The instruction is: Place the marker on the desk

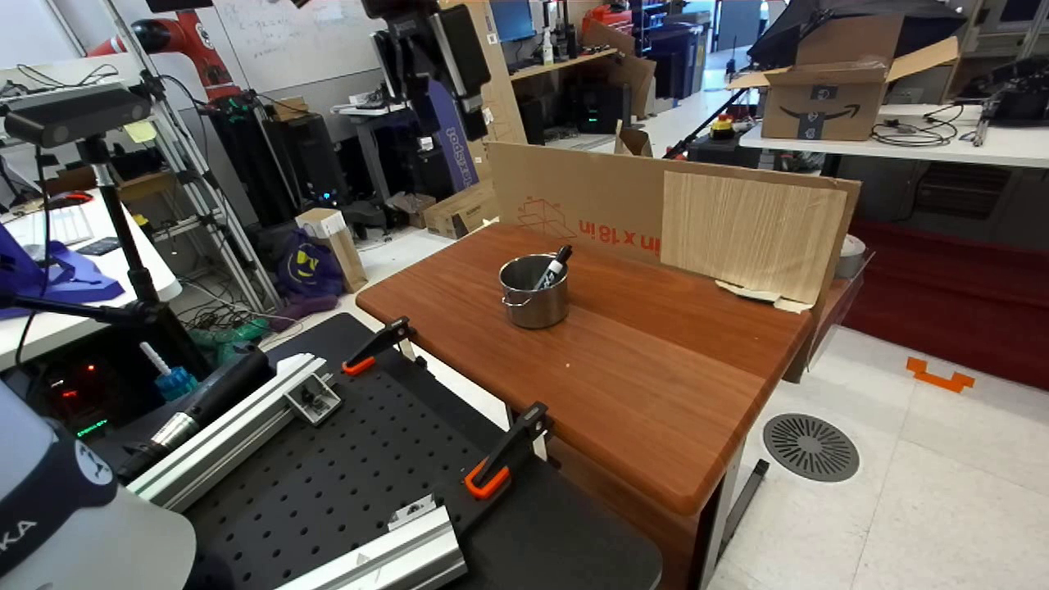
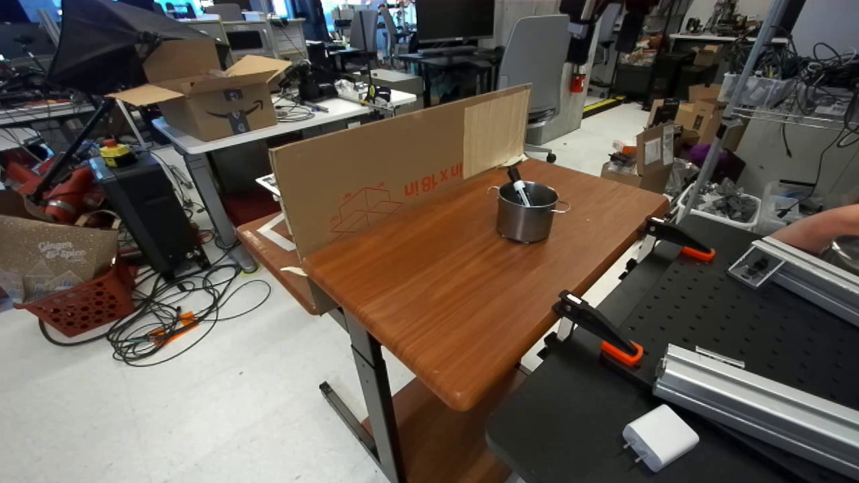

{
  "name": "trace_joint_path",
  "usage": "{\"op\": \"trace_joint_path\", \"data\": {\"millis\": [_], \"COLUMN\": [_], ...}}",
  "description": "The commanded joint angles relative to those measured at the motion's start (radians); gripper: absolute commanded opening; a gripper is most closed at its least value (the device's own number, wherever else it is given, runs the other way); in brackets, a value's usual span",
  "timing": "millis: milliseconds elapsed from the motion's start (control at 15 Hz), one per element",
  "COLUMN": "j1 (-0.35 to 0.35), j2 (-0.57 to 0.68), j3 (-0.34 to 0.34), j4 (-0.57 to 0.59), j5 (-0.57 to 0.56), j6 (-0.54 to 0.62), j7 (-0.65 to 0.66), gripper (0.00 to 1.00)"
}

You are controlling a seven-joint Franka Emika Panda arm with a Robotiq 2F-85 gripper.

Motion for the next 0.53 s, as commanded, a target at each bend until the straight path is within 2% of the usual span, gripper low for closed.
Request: {"op": "trace_joint_path", "data": {"millis": [0,467], "j1": [0.006,0.007], "j2": [0.132,0.374], "j3": [-0.038,-0.063], "j4": [0.079,0.232], "j5": [0.016,0.053], "j6": [0.053,0.077], "j7": [-0.062,-0.083], "gripper": [1.00,1.00]}}
